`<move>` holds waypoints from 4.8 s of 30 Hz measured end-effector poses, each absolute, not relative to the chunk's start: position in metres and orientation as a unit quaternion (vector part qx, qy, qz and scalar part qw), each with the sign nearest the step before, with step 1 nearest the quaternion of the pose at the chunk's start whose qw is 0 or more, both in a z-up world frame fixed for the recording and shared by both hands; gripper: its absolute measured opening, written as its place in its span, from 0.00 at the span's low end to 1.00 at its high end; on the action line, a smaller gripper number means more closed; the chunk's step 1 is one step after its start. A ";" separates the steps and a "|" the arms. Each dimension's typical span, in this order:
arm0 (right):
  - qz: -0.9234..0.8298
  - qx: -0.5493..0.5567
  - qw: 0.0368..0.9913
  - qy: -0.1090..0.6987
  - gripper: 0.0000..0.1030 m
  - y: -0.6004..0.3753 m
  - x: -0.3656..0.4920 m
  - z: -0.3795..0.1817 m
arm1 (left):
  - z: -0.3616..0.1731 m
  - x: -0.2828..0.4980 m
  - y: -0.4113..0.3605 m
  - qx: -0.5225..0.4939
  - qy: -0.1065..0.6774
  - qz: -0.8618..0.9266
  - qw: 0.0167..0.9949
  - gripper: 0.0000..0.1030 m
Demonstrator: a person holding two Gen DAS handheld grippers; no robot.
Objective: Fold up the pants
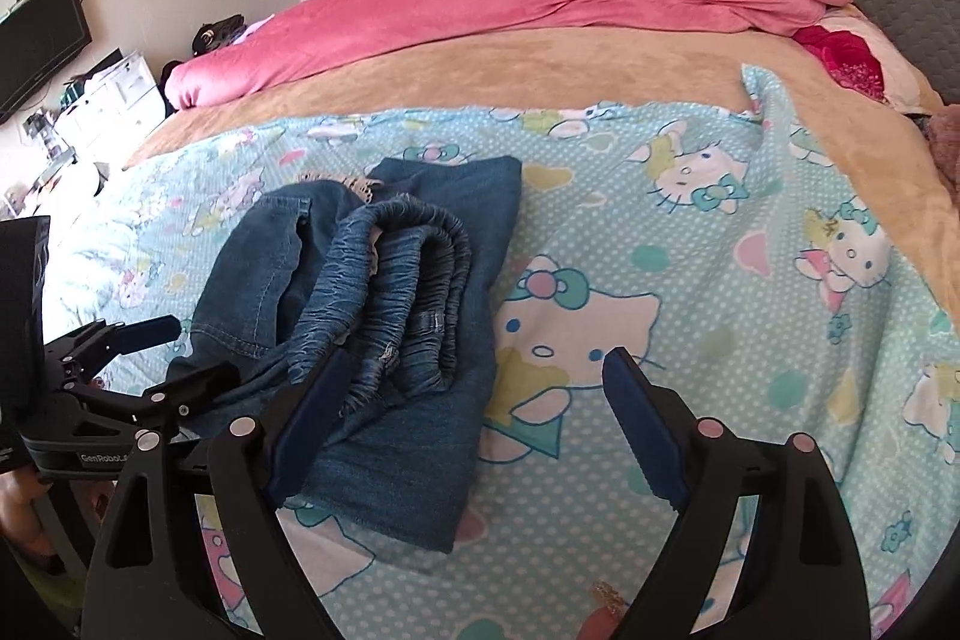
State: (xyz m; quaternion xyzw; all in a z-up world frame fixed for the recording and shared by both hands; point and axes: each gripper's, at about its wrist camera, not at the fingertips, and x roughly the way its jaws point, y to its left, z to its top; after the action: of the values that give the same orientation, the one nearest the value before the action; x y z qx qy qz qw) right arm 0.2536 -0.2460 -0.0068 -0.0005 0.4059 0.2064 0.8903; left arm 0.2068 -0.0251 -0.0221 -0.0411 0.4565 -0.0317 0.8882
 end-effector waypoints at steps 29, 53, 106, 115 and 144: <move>0.179 -0.013 0.933 0.312 0.96 -0.266 0.184 0.057 | 0.041 0.153 -0.030 -0.037 0.386 -0.027 0.921 0.91; 0.176 -0.025 0.944 0.277 0.96 -0.271 0.131 0.064 | 0.045 0.092 -0.037 -0.040 0.348 -0.012 0.936 0.91; 0.167 -0.041 0.916 0.362 0.96 -0.264 0.114 -0.006 | -0.004 0.066 -0.027 -0.050 0.398 0.013 0.916 0.91; 0.168 -0.041 0.916 0.362 0.96 -0.262 0.113 -0.006 | -0.005 0.066 -0.027 -0.047 0.400 0.016 0.915 0.91; 0.165 -0.040 0.916 0.363 0.96 -0.264 0.112 -0.006 | -0.005 0.065 -0.026 -0.042 0.404 0.023 0.913 0.91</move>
State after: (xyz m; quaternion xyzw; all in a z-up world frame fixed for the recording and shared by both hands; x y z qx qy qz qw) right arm 0.1120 -0.2637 -0.0062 -0.0404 0.3628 0.1655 0.9162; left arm 0.0651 -0.0263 -0.0051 -0.0421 0.4042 0.0235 0.9134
